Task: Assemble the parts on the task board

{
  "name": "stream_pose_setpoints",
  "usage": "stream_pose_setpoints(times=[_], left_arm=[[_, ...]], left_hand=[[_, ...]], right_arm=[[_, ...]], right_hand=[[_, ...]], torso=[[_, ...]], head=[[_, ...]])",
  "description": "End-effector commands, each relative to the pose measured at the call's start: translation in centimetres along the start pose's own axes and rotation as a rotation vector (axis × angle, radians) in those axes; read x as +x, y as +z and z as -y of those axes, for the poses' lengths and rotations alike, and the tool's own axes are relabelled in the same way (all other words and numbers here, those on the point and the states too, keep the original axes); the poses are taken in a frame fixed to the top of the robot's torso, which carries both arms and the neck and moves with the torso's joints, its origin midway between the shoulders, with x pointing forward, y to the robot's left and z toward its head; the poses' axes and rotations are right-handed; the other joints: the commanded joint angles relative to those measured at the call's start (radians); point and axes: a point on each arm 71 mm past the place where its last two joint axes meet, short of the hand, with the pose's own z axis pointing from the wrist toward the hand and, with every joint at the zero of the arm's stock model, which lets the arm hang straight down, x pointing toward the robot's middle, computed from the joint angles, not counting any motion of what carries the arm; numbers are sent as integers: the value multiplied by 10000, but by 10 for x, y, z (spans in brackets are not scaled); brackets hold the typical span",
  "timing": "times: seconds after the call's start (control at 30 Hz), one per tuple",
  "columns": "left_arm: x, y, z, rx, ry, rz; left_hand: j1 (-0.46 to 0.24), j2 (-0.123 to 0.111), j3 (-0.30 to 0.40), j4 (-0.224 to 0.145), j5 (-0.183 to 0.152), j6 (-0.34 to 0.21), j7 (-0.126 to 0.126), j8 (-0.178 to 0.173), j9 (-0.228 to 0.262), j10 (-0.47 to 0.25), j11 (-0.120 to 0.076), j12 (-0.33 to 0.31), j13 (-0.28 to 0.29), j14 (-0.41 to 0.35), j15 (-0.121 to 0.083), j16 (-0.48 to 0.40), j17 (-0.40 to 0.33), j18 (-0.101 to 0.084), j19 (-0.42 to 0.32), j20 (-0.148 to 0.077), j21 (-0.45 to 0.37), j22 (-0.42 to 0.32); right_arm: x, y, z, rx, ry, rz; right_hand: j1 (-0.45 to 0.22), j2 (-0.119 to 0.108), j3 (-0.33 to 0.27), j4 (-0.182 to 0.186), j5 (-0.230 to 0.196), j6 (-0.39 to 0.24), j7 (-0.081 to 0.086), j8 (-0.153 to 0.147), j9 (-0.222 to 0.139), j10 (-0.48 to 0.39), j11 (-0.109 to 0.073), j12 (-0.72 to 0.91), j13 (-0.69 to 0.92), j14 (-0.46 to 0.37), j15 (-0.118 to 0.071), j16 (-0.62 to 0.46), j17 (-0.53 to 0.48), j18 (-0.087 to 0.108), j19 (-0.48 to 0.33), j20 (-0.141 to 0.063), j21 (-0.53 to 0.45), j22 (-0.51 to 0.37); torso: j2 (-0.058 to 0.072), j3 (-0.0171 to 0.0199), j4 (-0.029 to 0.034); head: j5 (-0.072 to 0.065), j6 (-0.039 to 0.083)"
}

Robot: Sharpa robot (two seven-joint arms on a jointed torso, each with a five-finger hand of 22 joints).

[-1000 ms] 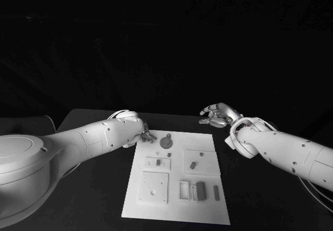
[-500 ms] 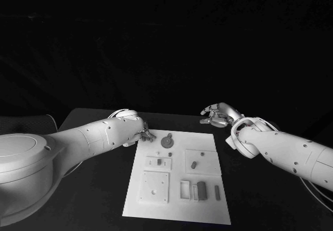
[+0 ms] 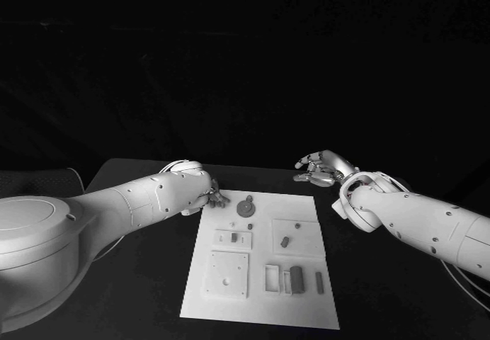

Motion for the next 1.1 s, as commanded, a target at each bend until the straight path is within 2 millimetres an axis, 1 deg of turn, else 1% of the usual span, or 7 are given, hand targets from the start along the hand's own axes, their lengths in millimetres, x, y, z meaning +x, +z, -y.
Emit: stream_pose_setpoints(times=[0.03,0.23,0.6,0.77,0.9,1.0,1.1], left_arm=[[4,0,2,121,-62,-336],[7,1,3,125,-58,-376],[8,2,2,158,-323,-411],[7,2,2,215,-702,-331],[7,2,1,236,-1068,-346],[7,1,0,241,-1291,-361],[6,1,-2,253,-1695,-360]], left_hand=[[278,49,95,-39,93,-19,88,-53,24,-73,21,-22,11,-75,1,54,-6,454,-65,-2,46,212],[854,186,121,-197,808,-56,106,-86,68,-100,37,4,35,-110,15,91,-1,446,-136,13,116,218],[1513,232,194,-624,1178,-155,145,-186,73,-143,68,7,46,-152,36,102,-13,429,-220,38,160,203],[1830,373,372,-1049,1896,-156,157,-232,77,-158,79,22,61,-159,45,148,-1,416,-256,53,204,211],[1672,215,1239,-1365,1530,-76,144,-257,87,-129,67,70,83,-141,41,215,18,394,-245,51,296,216],[797,149,1950,-2298,1709,-9,120,-253,153,-97,40,146,133,-118,10,299,51,393,-239,15,473,214],[-770,202,3024,-3838,1865,94,76,-231,223,-19,34,234,178,-21,-26,375,68,370,-126,-8,649,201]], right_arm=[[1,0,-1,-70,-38,-117],[1,0,-2,-96,-27,-134],[1,0,-2,-84,-30,-138],[1,0,-1,-76,-33,-136],[1,0,-1,-67,-37,-131],[1,0,-1,-69,-37,-137],[0,0,0,-43,-45,-124]], right_hand=[[-58,58,-23,-10,13,-150,205,14,-14,-28,40,56,-15,38,-20,2,-12,164,-19,-61,-48,37],[-63,59,-24,-9,13,-149,205,15,-15,-26,40,59,-15,40,-20,4,-12,163,-17,-61,-47,38],[-68,59,-24,-9,13,-149,205,16,-18,-24,40,61,-16,42,-21,6,-12,164,-15,-62,-46,39],[-80,62,-26,-3,12,-148,205,16,-19,-23,40,62,-17,42,-20,6,-12,164,-13,-61,-45,39],[-86,62,-28,-1,12,-148,205,17,-20,-22,41,63,-17,43,-20,7,-12,164,-13,-61,-44,40],[-90,63,-28,0,13,-148,205,17,-21,-22,41,64,-18,43,-20,7,-13,164,-12,-61,-44,40],[-93,64,-28,1,13,-148,205,17,-22,-21,41,64,-18,43,-20,7,-13,164,-12,-61,-44,40]], torso=[[-1,-7,2],[2,-12,1],[0,-9,5],[-3,-7,9],[-8,-8,12],[-8,-8,9],[-8,-6,6]], head=[[2,-21],[15,-77],[19,-95],[43,-95],[35,-97],[31,-74],[25,-72]])
